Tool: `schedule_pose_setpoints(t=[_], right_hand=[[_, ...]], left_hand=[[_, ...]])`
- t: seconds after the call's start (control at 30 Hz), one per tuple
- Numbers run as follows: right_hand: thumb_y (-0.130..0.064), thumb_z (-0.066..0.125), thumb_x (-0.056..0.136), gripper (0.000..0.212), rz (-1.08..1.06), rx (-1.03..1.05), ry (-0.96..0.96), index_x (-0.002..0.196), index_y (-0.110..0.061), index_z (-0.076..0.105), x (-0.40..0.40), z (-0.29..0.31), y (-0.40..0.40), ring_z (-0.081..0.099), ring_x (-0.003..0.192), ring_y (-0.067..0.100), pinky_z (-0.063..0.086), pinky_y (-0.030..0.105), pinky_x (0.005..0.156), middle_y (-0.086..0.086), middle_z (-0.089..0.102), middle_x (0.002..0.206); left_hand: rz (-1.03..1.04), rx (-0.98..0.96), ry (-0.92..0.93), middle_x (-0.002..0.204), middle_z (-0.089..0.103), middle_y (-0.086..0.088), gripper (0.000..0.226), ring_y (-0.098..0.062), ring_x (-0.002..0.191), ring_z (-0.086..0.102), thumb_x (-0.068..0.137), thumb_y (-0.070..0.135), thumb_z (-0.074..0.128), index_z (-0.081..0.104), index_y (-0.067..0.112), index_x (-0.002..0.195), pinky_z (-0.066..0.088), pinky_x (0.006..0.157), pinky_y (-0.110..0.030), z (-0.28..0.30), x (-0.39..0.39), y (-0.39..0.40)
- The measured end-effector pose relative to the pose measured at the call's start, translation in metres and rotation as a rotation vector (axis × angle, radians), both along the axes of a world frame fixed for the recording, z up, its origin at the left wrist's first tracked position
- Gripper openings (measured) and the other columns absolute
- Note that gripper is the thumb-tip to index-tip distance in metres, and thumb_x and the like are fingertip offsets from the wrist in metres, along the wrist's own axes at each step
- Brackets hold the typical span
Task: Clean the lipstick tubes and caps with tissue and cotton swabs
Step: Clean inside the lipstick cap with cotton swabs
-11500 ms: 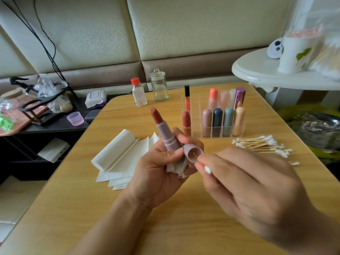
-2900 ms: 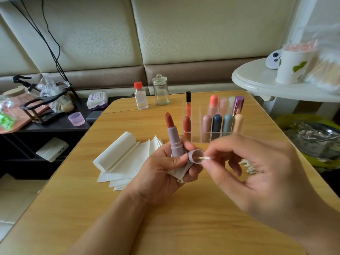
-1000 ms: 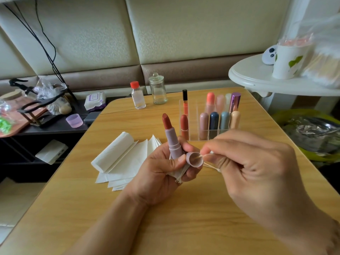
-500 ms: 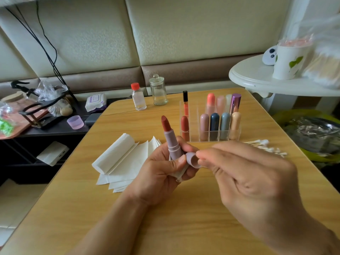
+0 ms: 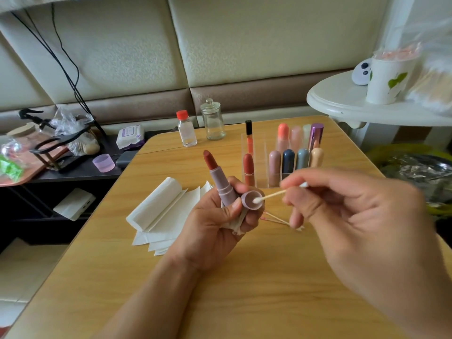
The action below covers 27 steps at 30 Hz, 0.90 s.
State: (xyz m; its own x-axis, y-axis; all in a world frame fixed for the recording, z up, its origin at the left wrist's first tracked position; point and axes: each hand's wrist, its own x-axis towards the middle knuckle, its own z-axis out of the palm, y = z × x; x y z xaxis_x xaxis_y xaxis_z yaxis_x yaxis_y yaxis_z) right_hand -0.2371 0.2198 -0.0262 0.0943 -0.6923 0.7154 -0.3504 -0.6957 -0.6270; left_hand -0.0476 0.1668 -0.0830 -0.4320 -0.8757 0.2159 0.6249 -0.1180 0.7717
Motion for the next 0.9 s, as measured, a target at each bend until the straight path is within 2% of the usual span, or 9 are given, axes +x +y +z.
schedule_pose_setpoints(t=[0.2,0.4,0.5,0.6,0.7,0.83,0.9], right_hand=[[-0.032,0.054,0.099,0.013,0.093,0.012,-0.274,0.097,-0.033,0.066,-0.007,0.013,0.002,0.064,0.063,0.021,0.041,0.013,0.055,0.004,0.067,0.081],[-0.037,0.053,0.098,0.013,0.155,0.033,-0.297,0.094,-0.036,0.066,-0.012,0.016,0.003,0.062,0.06,0.02,0.042,0.013,0.054,0.001,0.067,0.08],[-0.032,0.054,0.099,0.015,0.133,0.001,-0.195,0.094,-0.033,0.068,-0.008,0.013,0.009,0.065,0.061,0.019,0.043,0.015,0.054,0.001,0.069,0.079],[-0.019,0.061,0.098,0.015,-0.022,-0.152,0.085,0.093,-0.021,0.075,-0.002,0.01,0.012,0.066,0.064,0.011,0.048,0.023,0.056,-0.007,0.07,0.075],[-0.007,0.068,0.087,0.011,-0.169,-0.318,0.296,0.091,-0.007,0.078,0.007,0.0,0.009,0.063,0.068,0.009,0.051,0.02,0.067,0.001,0.073,0.08],[-0.006,0.068,0.089,0.012,-0.264,-0.391,0.413,0.092,-0.003,0.079,0.011,-0.015,0.005,0.069,0.067,0.026,0.058,0.035,0.061,0.008,0.074,0.085],[-0.008,0.068,0.089,0.012,-0.268,-0.362,0.392,0.09,-0.002,0.078,0.012,-0.016,0.004,0.068,0.066,0.024,0.057,0.032,0.062,0.008,0.073,0.082]], left_hand=[[-0.031,-0.034,0.077,0.094,0.047,-0.015,0.014,-0.019,0.071,0.053,0.086,0.001,0.066,0.057,0.006,0.096,0.041,0.06,-0.023,0.005,-0.001,0.0],[-0.035,-0.055,0.075,0.094,0.046,-0.016,0.016,-0.02,0.069,0.051,0.085,0.0,0.068,0.059,0.007,0.096,0.043,0.06,-0.025,0.004,-0.001,0.0],[-0.048,-0.046,0.085,0.092,0.052,-0.016,0.015,-0.019,0.07,0.051,0.085,0.0,0.067,0.058,0.006,0.096,0.043,0.061,-0.025,0.004,-0.001,0.0],[-0.081,-0.058,0.095,0.088,0.06,-0.01,0.013,-0.017,0.072,0.055,0.089,0.0,0.063,0.059,0.008,0.098,0.041,0.063,-0.024,0.003,-0.003,0.001],[-0.09,-0.058,0.094,0.09,0.062,-0.009,0.013,-0.017,0.072,0.057,0.089,0.001,0.063,0.059,0.007,0.1,0.042,0.064,-0.024,0.002,-0.005,0.002],[-0.082,-0.045,0.091,0.091,0.061,-0.01,0.014,-0.017,0.07,0.056,0.087,0.003,0.067,0.061,0.008,0.099,0.041,0.063,-0.024,0.001,-0.005,0.003],[-0.085,-0.046,0.091,0.089,0.062,-0.009,0.014,-0.017,0.07,0.057,0.087,0.003,0.067,0.061,0.008,0.099,0.04,0.063,-0.024,0.0,-0.005,0.002]])
